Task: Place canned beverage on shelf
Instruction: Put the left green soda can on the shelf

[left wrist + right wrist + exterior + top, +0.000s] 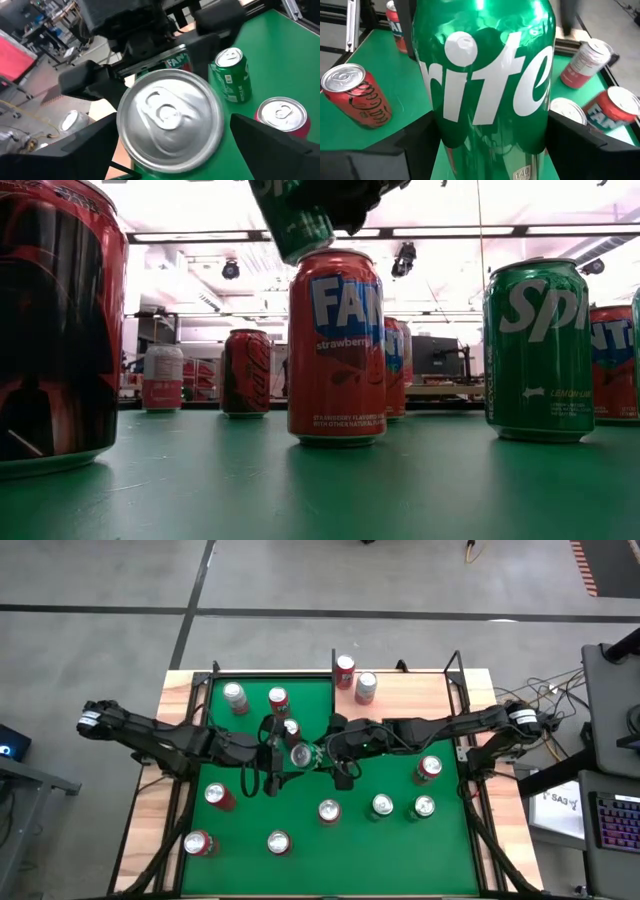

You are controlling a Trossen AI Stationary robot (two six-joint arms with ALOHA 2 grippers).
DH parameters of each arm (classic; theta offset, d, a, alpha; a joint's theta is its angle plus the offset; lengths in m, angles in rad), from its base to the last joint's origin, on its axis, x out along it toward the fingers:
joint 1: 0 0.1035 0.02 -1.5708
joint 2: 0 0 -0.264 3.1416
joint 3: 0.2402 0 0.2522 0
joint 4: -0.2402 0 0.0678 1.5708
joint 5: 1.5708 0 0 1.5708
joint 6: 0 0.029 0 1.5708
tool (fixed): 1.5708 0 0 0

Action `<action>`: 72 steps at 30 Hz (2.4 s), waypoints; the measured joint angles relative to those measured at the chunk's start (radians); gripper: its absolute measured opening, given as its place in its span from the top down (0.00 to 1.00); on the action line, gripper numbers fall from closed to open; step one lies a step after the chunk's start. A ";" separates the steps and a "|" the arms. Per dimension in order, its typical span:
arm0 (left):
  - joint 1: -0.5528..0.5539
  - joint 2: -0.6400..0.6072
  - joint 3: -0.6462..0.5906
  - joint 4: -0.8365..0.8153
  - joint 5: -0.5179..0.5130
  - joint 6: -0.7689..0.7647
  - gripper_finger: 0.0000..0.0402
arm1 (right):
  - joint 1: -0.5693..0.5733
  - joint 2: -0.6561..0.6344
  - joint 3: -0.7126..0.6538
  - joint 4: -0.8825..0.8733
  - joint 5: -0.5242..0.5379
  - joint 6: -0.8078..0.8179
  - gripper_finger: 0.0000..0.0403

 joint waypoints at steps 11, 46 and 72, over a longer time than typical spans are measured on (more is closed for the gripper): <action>0.023 -0.081 0.000 0.014 0.057 0.110 0.14 | -0.015 -0.136 -0.045 -0.056 0.033 0.002 0.28; 0.106 -0.111 -0.131 0.241 0.276 0.117 0.14 | -0.205 -0.589 -0.779 0.502 0.345 0.280 0.28; 0.128 -0.112 -0.204 0.301 0.266 0.104 0.14 | -0.207 -0.588 -0.851 0.321 0.710 0.581 0.28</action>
